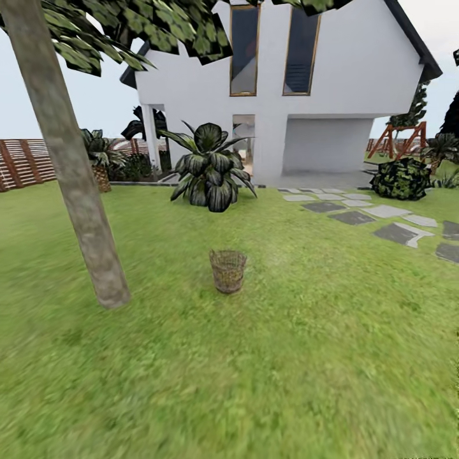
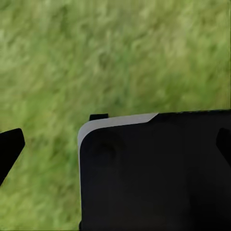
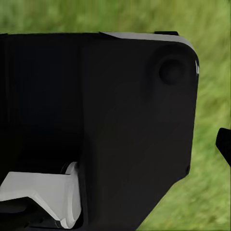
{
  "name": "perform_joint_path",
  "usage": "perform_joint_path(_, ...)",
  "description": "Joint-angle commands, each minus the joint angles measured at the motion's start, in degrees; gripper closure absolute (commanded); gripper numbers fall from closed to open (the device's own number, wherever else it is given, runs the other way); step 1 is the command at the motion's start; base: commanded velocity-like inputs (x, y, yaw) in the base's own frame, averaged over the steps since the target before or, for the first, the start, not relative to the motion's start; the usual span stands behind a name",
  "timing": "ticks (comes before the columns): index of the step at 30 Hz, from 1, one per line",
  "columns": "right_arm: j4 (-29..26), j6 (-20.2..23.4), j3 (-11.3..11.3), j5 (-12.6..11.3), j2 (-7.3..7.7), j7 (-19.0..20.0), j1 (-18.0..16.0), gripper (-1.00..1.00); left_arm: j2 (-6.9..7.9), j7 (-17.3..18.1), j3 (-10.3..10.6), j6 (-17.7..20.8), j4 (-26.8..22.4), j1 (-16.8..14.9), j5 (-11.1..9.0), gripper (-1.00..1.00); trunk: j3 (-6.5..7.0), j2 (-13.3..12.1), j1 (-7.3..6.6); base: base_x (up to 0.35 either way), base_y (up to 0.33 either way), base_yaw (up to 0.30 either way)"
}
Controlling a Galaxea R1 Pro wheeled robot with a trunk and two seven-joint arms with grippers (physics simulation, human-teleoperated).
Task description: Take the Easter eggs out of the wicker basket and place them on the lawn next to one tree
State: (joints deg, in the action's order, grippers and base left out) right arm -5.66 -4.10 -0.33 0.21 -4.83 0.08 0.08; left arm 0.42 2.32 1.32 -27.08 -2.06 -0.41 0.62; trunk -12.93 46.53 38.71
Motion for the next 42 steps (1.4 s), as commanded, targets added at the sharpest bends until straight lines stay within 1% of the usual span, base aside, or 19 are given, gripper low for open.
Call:
perform_joint_path(1, -0.06, -0.11, -0.05, 0.01, -0.01, 0.01, 0.01, -1.0, 0.02, 0.11, 0.09, -0.17, 0.03, -0.03, 0.04, -1.0, -0.07, 0.05, 0.04, 0.261, 0.196, -0.252)
perform_joint_path(17, -0.06, -0.11, -0.11, 0.0, -0.01, -0.04, 0.01, -1.0, 0.02, 0.07, 0.09, -0.17, 0.03, -0.03, 0.03, -1.0, -0.07, 0.05, 0.04, 0.261, 0.196, -0.229)
perform_joint_path(34, -0.07, -0.11, -0.05, 0.02, 0.06, 0.0, 0.01, -1.0, 0.02, 0.11, 0.09, -0.17, 0.03, -0.03, 0.01, -1.0, -0.07, 0.05, 0.04, 0.261, 0.196, -0.029)
perform_joint_path(42, 0.04, -0.11, -0.19, 0.02, 0.16, 0.01, 0.01, -1.0, 0.02, 0.07, 0.09, -0.17, 0.04, -0.03, 0.05, -1.0, -0.07, 0.05, 0.04, 0.262, 0.194, -0.134)
